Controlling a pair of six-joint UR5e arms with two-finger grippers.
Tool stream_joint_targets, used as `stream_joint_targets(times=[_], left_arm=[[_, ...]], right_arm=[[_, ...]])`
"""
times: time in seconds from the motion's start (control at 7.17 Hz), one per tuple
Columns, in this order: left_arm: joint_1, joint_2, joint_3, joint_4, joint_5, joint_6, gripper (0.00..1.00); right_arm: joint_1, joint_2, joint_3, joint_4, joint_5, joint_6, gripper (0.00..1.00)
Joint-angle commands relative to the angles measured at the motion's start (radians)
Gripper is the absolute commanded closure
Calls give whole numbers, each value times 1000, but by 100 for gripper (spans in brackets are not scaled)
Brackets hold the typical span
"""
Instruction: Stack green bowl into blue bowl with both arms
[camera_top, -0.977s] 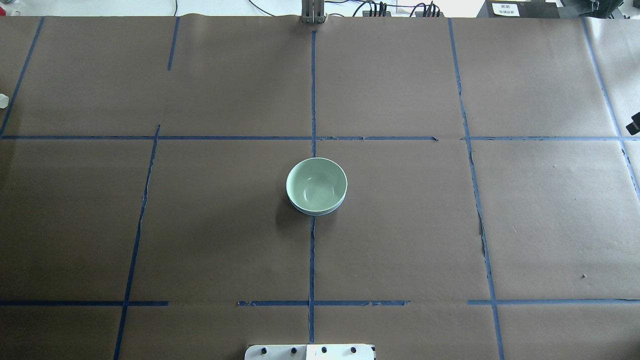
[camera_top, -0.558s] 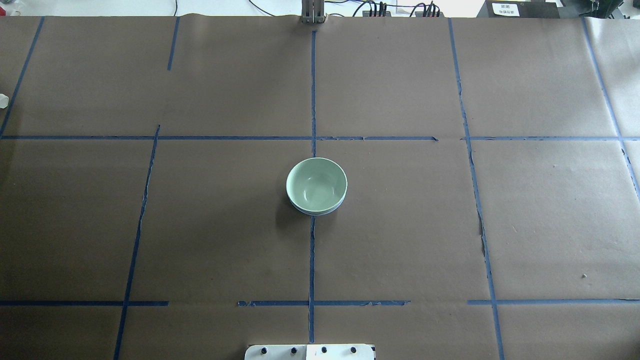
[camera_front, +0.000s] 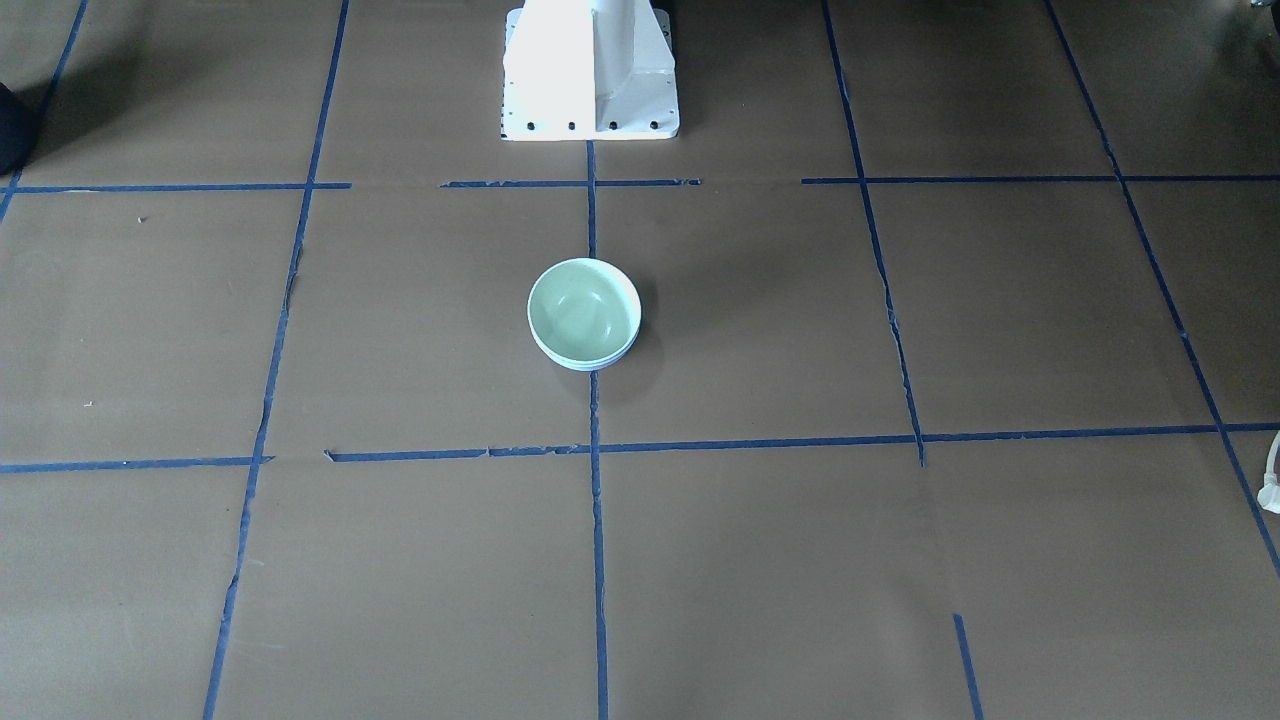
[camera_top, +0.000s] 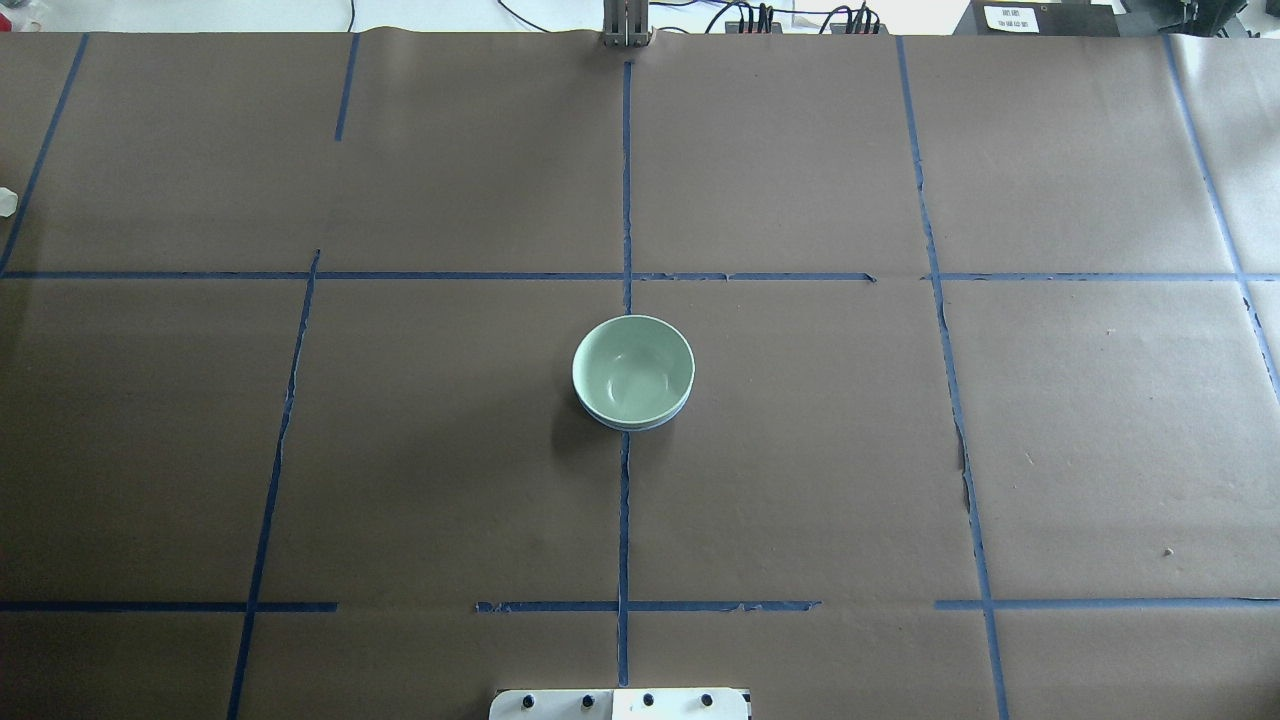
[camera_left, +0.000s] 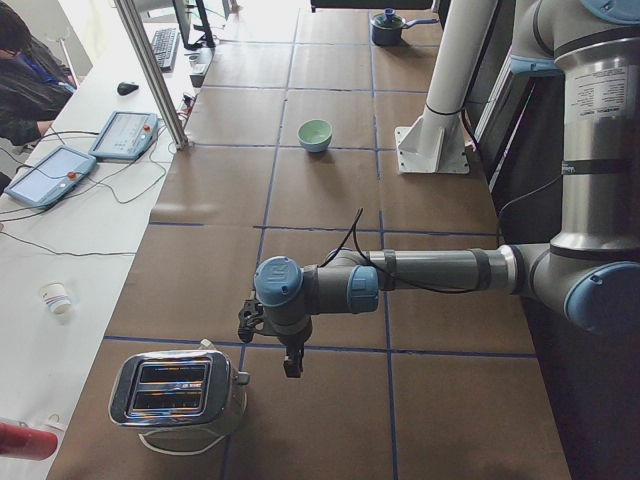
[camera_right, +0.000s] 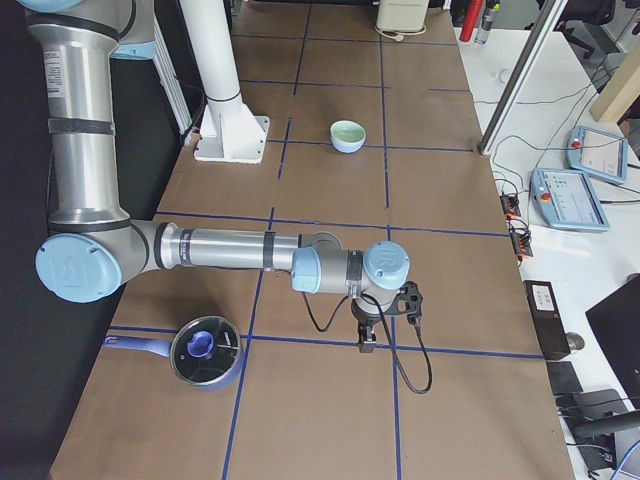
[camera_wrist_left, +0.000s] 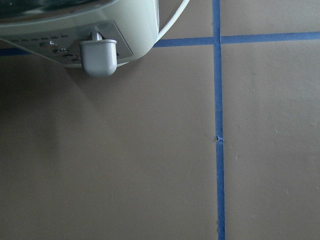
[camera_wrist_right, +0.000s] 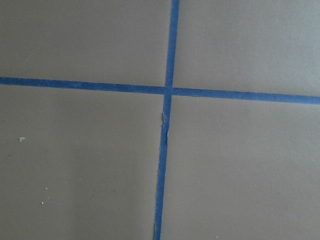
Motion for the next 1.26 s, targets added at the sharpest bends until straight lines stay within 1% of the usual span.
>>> stream_joint_targets(times=[0.0, 0.28, 0.42, 1.12], left_arm=[[0, 1, -6, 1, 0, 0, 0], [0, 1, -9, 1, 0, 0, 0], [0, 4, -9, 1, 0, 0, 0], [0, 4, -6, 1, -2, 0, 0]], right_arm=[[41, -23, -29, 15, 8, -29, 0], [72, -28, 23, 2, 9, -15, 0], [74, -29, 42, -25, 9, 8, 0], [72, -51, 49, -25, 12, 32, 0]])
